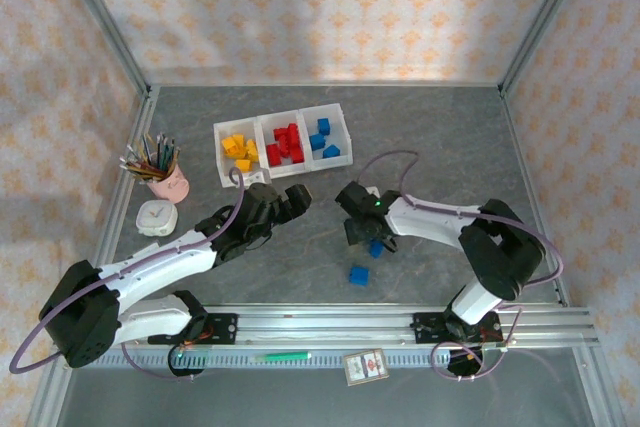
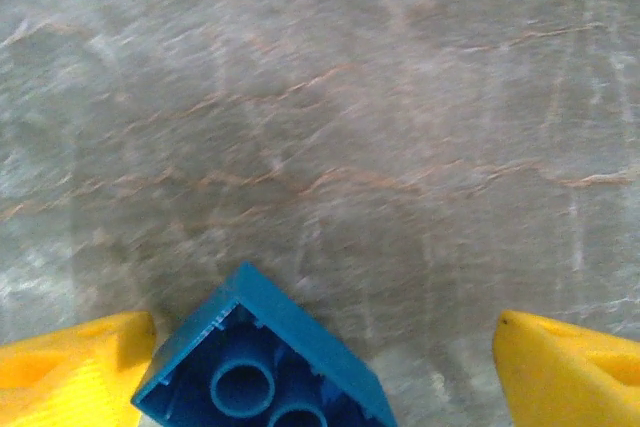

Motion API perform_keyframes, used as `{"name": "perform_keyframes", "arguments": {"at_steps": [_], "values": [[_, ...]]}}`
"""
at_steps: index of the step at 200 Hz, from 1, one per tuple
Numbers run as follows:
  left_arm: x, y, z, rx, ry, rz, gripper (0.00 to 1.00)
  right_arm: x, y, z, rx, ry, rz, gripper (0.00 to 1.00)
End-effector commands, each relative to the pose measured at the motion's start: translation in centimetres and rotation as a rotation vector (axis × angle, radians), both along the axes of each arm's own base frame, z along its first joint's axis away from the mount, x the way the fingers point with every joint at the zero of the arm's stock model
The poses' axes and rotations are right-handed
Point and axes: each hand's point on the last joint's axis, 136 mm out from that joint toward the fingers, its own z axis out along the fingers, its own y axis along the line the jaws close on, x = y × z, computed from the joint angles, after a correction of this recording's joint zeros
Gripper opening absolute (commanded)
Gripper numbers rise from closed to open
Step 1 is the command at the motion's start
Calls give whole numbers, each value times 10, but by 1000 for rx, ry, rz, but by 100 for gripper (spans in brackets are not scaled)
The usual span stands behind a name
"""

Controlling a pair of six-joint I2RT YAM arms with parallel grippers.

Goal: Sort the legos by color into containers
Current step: Rotate the lego at the center of the table, then pick up the lego from the center of the table, then place the lego in the container.

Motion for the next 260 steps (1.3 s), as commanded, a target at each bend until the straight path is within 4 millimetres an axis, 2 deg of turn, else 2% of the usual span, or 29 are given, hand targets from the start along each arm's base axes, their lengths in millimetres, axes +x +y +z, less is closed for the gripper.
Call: {"name": "perform_keyframes", "arguments": {"at_steps": [1, 17, 45, 76, 108, 133, 160, 201, 240, 260], "values": [[-2, 5, -1, 15, -10, 23, 99, 22, -2, 11, 18, -54, -35, 80], [-1, 3, -1, 14, -6, 16, 99, 24, 1, 6, 48, -32, -27, 71], [0, 3, 0, 27, -6, 14, 99, 14, 4, -10, 60, 29, 5, 63], [1, 1, -1, 25, -4, 10, 99, 13, 3, -9, 63, 21, 6, 50], [1, 0, 0, 26, -7, 6, 99, 16, 2, -5, 50, 8, 9, 32], [2, 0, 6, 20, -23, 3, 99, 26, 8, 9, 68, -33, 18, 29], [6, 0, 17, 39, -55, 0, 99, 53, 29, 45, 126, -124, 37, 29], [21, 2, 41, 108, -107, 1, 99, 117, 68, 99, 205, -310, 35, 29], [41, 10, 54, 122, -144, 16, 99, 187, 91, 121, 205, -426, 8, 30], [52, 16, 57, 114, -154, 25, 99, 219, 92, 124, 199, -481, -19, 30]]}}
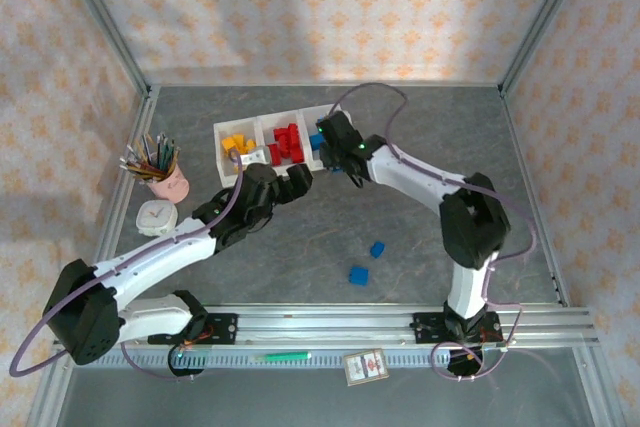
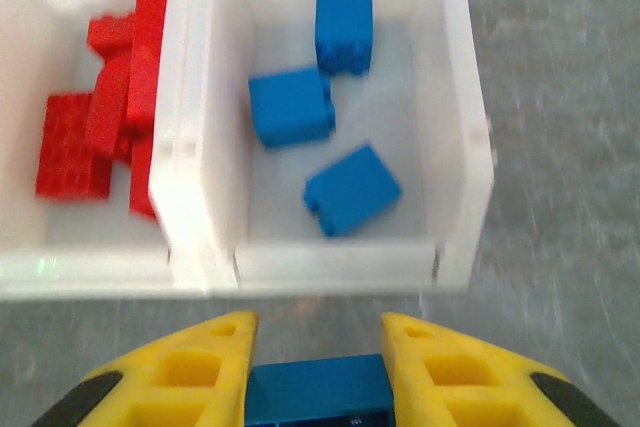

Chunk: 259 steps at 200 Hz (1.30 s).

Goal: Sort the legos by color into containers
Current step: Place the lego in the container, then pick up the lego from the bottom-center of the table.

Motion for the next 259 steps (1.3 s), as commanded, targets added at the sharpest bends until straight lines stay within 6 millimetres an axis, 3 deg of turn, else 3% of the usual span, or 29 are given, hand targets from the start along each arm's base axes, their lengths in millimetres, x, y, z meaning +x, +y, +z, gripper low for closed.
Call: {"name": "perform_keyframes", "arguments": {"at_steps": [1, 41, 56, 82, 108, 144, 164, 201, 242, 259], "values": [[16, 7, 6, 32, -27, 5, 99, 39, -7, 8, -38, -87, -56, 30], [31, 21, 9, 40, -34, 35, 99, 91, -7, 3, -57, -139, -88, 31], [34, 25, 9, 38, -40, 41, 99, 104, -5, 5, -67, -154, -93, 37], [35, 28, 10, 42, -43, 48, 99, 113, 4, 18, -50, -175, -67, 50], [34, 28, 12, 45, -47, 43, 99, 107, 2, 36, -33, -182, -59, 58], [29, 24, 12, 28, -40, 15, 99, 67, -14, 59, 58, -169, -68, 65], [22, 19, 7, 8, -27, -10, 99, 39, -30, 57, 75, -123, -89, 70], [5, 1, -7, -1, 7, -64, 99, -20, -67, 34, 85, -8, -155, 76], [-17, -16, -19, -28, 42, -106, 99, -86, -110, -13, 64, 140, -297, 82], [-25, -18, -25, -44, 55, -106, 99, -114, -117, -36, 75, 196, -342, 83]]}}
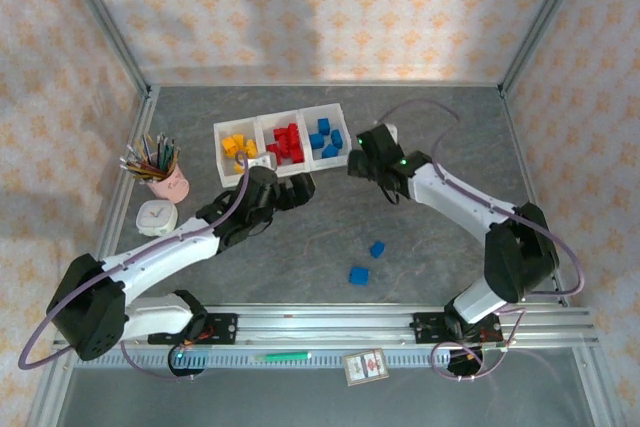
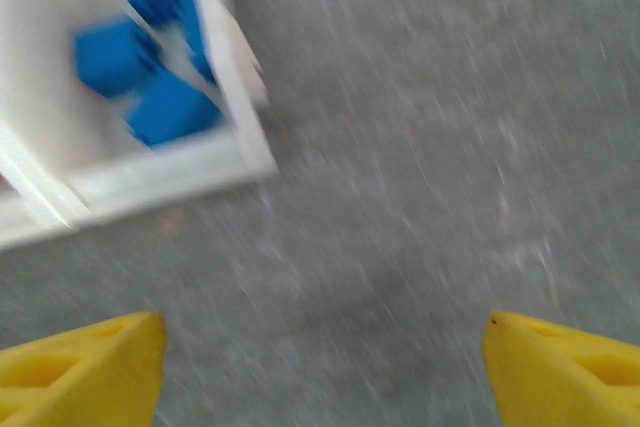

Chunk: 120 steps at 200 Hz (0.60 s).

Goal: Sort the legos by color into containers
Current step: Pick up the lego from the bottom-center of the table.

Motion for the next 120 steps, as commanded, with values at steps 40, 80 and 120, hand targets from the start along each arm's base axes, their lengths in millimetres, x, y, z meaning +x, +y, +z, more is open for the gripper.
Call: {"name": "perform_keyframes", "arguments": {"at_steps": [40, 80, 120], "values": [[-24, -8, -8, -87, 17, -3, 99, -98, -16, -66, 43, 197, -164, 87], [-29, -11, -11, -81, 31, -17, 99, -130, -17, -88, 57, 244, -229, 88], [-31, -17, -9, -81, 40, -38, 99, -144, -15, -100, 88, 257, -247, 77]]}}
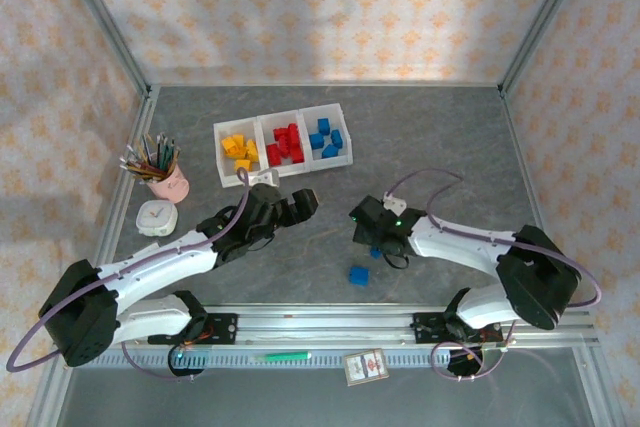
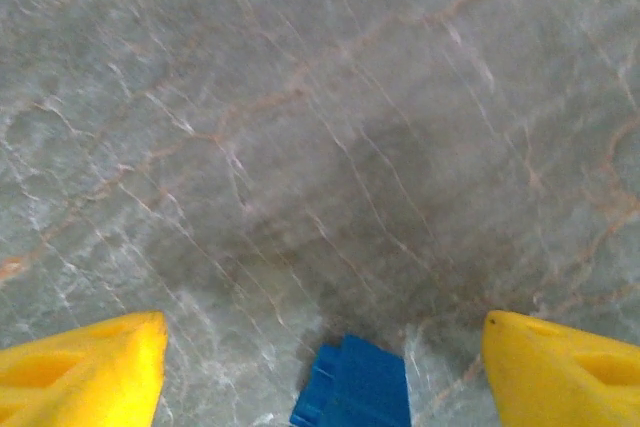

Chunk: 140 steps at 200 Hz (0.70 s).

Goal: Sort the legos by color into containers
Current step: Pick up the lego from the bottom-center of the table.

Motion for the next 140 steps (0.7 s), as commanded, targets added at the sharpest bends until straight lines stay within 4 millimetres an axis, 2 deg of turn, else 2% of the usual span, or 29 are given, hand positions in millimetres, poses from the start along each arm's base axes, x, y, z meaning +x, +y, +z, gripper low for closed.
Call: {"name": "perform_keyframes", "arguments": {"at_steps": [1, 27, 51, 92, 121, 140], "values": [[-2, -5, 7, -22, -10, -15, 99, -3, -3, -2, 22, -13, -73, 77], [-3, -8, 5, -15, -7, -21, 99, -5, 4, -9, 35, -3, -59, 66], [-3, -9, 3, -9, 2, -27, 99, -2, 9, -7, 39, -15, -39, 54], [-1, -11, 4, -6, -3, -31, 99, 2, 7, -5, 9, -35, -22, 34], [-1, -11, 5, -5, -6, -32, 99, 8, 13, 4, 11, -58, 7, 26], [-1, -8, 6, 1, -9, -21, 99, 14, 16, 12, 2, -78, 23, 24]]}}
